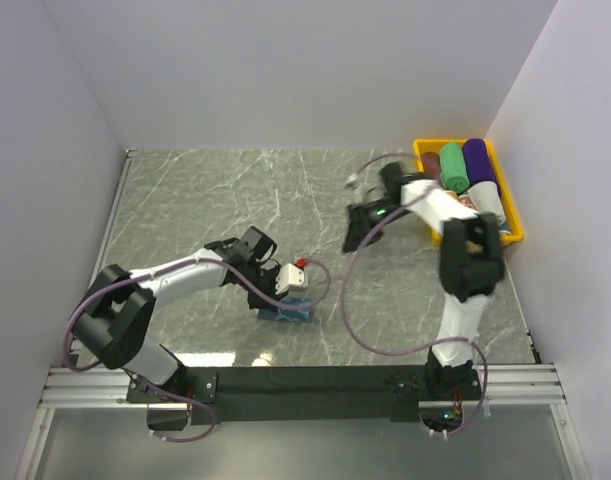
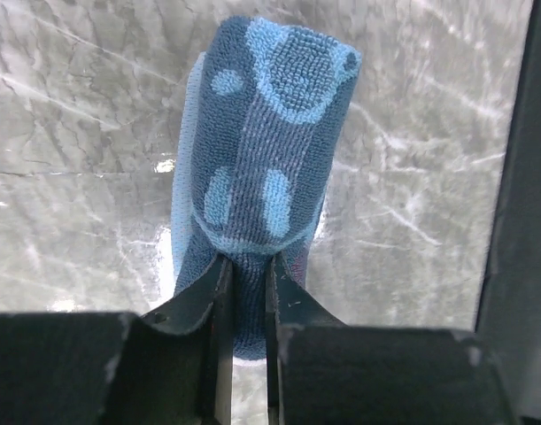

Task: Roll the towels
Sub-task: Roll the towel, then place the rolled towel into the container

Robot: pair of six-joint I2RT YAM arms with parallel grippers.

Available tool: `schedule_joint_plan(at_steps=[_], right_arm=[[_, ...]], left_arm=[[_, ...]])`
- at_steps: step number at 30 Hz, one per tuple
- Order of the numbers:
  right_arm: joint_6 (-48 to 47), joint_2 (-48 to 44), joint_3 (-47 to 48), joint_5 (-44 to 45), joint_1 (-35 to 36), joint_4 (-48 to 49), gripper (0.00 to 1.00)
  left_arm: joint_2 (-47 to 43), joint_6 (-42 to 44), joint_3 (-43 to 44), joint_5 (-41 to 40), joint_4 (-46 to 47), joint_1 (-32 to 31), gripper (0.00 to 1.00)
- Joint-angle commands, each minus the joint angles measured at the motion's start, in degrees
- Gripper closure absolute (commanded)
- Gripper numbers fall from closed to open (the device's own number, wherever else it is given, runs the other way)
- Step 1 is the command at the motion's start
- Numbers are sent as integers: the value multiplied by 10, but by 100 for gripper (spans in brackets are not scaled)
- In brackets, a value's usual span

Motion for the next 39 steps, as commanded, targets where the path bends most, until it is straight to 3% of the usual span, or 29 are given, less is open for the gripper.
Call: schedule_joint_plan(at_steps=[1, 7, 11, 14, 18, 27, 31, 32, 39], right_arm=[[29, -178, -72, 59, -61, 97, 54], [-52, -387, -186, 117, -50, 100, 55], [-107, -494, -260, 183, 5, 76, 55], [-121, -534, -290, 237, 93, 73, 55], [-105, -481, -276, 251, 184, 95, 48], [-76, -307, -188, 403, 420, 209, 41], [-69, -261, -179, 390, 446, 270, 37], [-72, -249, -174, 397, 456, 276, 27], [-104, -184, -184, 419, 474, 323, 22]], left_arm=[[80, -20, -3, 29, -97, 17, 99], [175, 3, 81, 75, -157, 75, 99], [218, 18, 127, 86, -189, 100, 99], [246, 25, 152, 93, -206, 110, 99], [282, 28, 179, 104, -223, 117, 99], [317, 26, 205, 122, -242, 131, 99], [339, 36, 221, 136, -264, 140, 99], [350, 40, 229, 138, -275, 142, 99], [386, 63, 257, 162, -308, 157, 99]])
